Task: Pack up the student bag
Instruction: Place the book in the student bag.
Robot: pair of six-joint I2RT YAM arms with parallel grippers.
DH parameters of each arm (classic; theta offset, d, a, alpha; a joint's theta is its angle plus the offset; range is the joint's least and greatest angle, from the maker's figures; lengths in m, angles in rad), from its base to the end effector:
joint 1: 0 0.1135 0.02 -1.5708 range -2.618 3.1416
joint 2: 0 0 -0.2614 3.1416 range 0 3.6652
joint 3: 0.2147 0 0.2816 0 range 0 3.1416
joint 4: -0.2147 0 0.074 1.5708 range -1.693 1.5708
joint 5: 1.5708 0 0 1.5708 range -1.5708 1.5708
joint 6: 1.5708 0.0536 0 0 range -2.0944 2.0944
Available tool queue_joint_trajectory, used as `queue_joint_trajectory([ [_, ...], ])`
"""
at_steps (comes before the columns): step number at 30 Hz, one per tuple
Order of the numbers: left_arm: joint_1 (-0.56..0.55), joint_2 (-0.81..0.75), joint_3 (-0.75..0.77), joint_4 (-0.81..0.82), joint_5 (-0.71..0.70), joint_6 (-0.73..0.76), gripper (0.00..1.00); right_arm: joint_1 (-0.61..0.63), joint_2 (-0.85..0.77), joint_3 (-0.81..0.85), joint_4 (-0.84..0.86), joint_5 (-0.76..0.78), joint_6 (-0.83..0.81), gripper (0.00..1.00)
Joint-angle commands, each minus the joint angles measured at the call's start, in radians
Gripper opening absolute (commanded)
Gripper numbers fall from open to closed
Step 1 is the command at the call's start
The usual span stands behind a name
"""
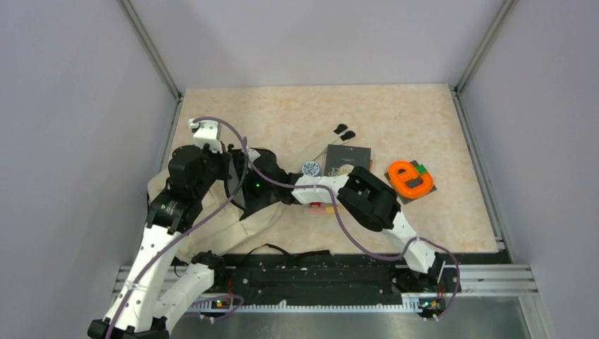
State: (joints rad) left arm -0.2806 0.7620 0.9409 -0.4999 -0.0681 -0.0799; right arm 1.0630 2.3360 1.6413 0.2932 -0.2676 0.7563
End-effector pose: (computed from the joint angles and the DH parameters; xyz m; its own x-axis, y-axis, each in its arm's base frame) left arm 0.2046 -0.0552 0.3617 -0.3193 0.0092 -0.9476 0.1894 0.9804 -0.0543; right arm 0.2631 0.5019 0.1229 -0.7977 -0.0725 -0.5986 -0.5687 0.4208 0.7068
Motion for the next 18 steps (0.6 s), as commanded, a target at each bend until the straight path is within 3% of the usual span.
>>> queue_joint_trajectory([
  [1, 0.005, -0.024, 0.004, 0.119, 0.016, -0.009, 0.00, 0.014, -0.105, -0.064, 0.053, 0.014, -0.083, 0.67],
  [10, 0.010, -0.034, -0.001, 0.119, 0.019, -0.014, 0.00, 0.009, -0.283, -0.240, 0.138, 0.133, -0.126, 0.82],
  [12, 0.011, -0.037, -0.001, 0.119, 0.018, -0.014, 0.00, 0.009, -0.310, -0.254, 0.124, 0.167, -0.139, 0.97],
  [18, 0.014, -0.046, -0.008, 0.122, 0.005, -0.015, 0.00, 0.009, -0.399, -0.325, 0.127, 0.229, -0.181, 0.99],
])
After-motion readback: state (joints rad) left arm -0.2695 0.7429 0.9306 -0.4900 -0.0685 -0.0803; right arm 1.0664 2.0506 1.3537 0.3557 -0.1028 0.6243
